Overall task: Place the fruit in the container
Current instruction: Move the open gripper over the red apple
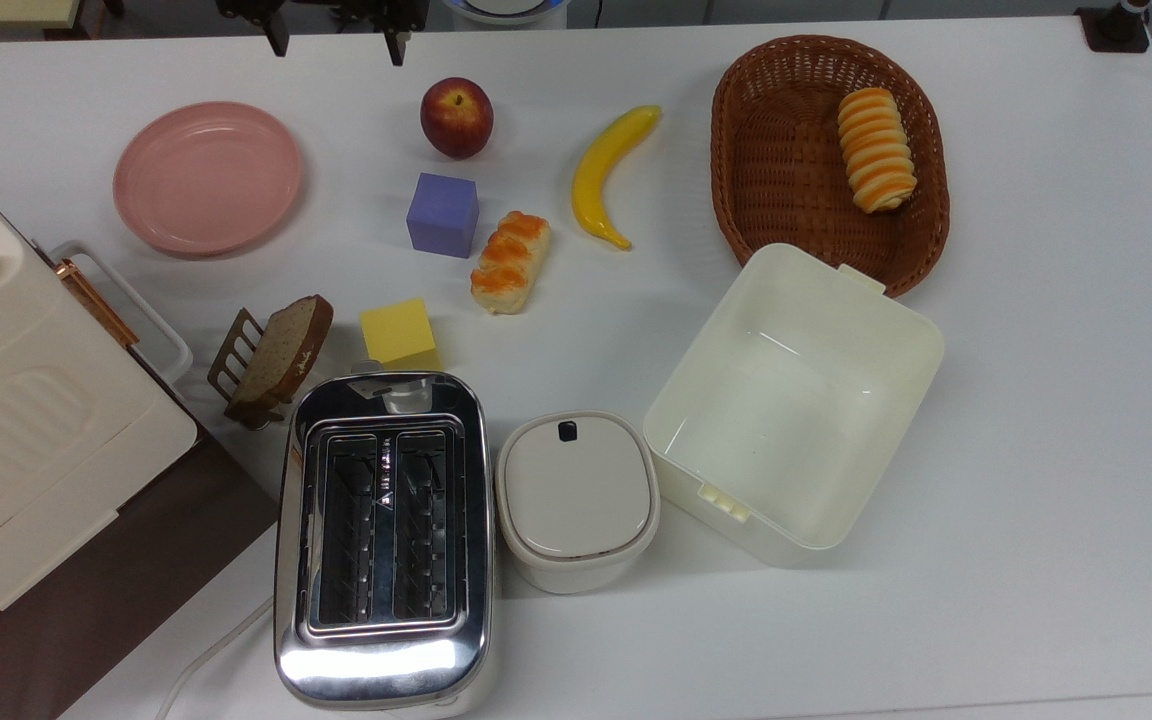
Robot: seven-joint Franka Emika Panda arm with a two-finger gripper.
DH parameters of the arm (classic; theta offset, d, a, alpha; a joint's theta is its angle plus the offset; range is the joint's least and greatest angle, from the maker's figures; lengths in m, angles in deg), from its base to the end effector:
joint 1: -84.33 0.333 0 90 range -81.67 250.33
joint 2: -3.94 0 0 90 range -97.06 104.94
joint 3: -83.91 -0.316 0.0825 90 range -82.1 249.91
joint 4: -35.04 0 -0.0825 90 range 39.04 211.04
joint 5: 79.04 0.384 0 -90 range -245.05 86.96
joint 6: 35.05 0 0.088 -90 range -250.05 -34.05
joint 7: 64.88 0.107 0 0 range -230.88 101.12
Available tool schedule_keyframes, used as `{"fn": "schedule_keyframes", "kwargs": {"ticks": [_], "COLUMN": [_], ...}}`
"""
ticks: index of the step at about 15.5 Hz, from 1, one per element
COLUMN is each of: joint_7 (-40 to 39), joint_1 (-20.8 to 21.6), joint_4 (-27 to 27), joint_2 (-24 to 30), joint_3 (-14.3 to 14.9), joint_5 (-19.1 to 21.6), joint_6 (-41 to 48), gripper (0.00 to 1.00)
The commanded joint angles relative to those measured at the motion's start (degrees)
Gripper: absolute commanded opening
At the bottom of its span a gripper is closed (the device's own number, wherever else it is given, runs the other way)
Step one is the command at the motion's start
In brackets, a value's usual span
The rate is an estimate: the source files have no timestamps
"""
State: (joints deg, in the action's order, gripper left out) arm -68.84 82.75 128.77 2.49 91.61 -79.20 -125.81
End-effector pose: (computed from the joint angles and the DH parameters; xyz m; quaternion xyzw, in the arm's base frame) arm 0.5526 -0.0897 0.5810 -0.9982 0.0463 0.0385 0.0014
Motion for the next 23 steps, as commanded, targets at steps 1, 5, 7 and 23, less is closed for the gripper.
{"fn": "schedule_keyframes", "kwargs": {"ticks": [1,5,7,23], "joint_7": [1.59,5.26,8.78,10.20], "joint_1": [1.83,2.72,2.72,6.67], "joint_4": [7.68,11.55,15.67,37.92], "joint_2": [5.67,7.16,9.26,17.71], "joint_3": [0.56,0.56,0.73,0.56], "joint_5": [-0.37,-0.28,-0.19,-7.13], "joint_6": [-0.46,-2.13,-3.71,-20.41], "gripper": [1.00,1.00,1.00,1.00]}}
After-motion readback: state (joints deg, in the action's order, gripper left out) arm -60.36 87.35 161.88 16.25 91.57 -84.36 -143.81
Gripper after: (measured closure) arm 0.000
